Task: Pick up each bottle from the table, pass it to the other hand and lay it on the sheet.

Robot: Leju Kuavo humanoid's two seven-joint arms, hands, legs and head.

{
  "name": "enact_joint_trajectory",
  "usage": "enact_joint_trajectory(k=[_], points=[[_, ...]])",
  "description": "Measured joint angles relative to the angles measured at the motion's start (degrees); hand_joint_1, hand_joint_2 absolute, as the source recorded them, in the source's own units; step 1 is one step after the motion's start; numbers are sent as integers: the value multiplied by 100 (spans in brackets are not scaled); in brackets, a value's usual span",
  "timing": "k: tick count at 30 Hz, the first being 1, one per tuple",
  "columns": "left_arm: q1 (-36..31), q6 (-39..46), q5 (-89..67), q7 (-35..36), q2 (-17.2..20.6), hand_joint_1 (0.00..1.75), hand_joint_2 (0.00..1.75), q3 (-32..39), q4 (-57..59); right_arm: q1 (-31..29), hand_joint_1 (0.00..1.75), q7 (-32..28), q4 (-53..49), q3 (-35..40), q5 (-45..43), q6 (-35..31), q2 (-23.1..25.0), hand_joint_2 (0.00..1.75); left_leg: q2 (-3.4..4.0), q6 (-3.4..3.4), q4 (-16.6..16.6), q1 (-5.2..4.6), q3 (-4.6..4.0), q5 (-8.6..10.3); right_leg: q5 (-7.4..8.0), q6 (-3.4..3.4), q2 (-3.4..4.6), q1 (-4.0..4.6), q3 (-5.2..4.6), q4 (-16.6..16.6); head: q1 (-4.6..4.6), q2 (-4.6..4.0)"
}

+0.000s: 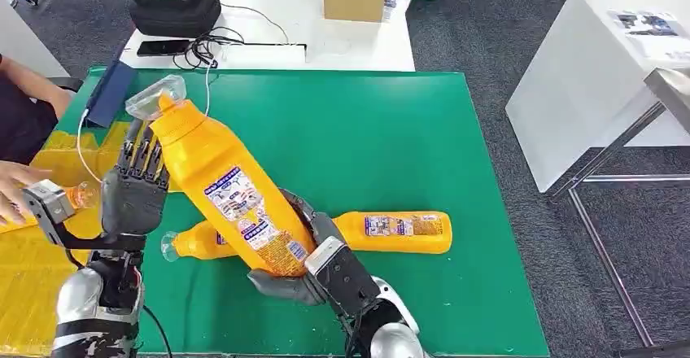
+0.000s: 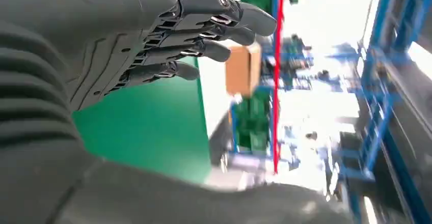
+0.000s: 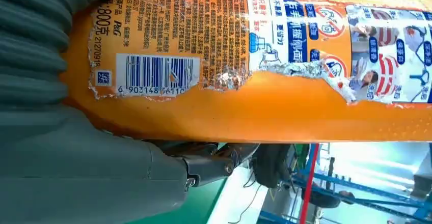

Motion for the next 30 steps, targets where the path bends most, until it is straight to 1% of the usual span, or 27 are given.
enact_joint_trajectory(k=[3, 5, 8, 10, 16, 30], points=[[140, -9, -46, 2, -53, 0, 175, -351, -239, 154, 175, -2, -72, -48, 68, 70, -39, 175, -11, 0, 0, 0, -1, 0, -1, 0, -8, 0, 1, -1, 0, 0], [232, 81, -46, 2, -101, 0, 175, -705, -370, 283, 175, -20, -123, -72, 140, 151, -88, 175, -22, 0, 0, 0, -6, 0, -1, 0, -11, 0, 2, -1, 0, 0], [295, 126, 13, -9, -112, 0, 175, -1074, -466, 403, 175, -26, -129, -88, 195, 217, -122, 175, -8, 2, 0, 0, -7, -2, -1, 0, -8, 0, 1, -1, 0, 0], [317, 135, 68, -22, -112, 0, 175, -1218, -499, 425, 175, -26, -129, -92, 223, 245, -122, 175, -13, 2, 0, 0, -7, -2, -1, 0, -8, 0, 1, -1, 0, 0], [352, 142, 92, -46, -107, 0, 175, -1389, -538, 436, 175, -26, -129, -107, 225, 247, -127, 175, -15, 1, 0, 1, -6, -1, -1, 0, -8, 0, 1, 0, 0, 0], [398, -20, 52, -155, -72, 0, 175, -1526, -573, 467, 175, -9, -125, -123, 276, 256, -149, 175, -15, 2, 0, 0, -7, -1, -1, 0, -8, 0, 1, -1, 0, 0]])
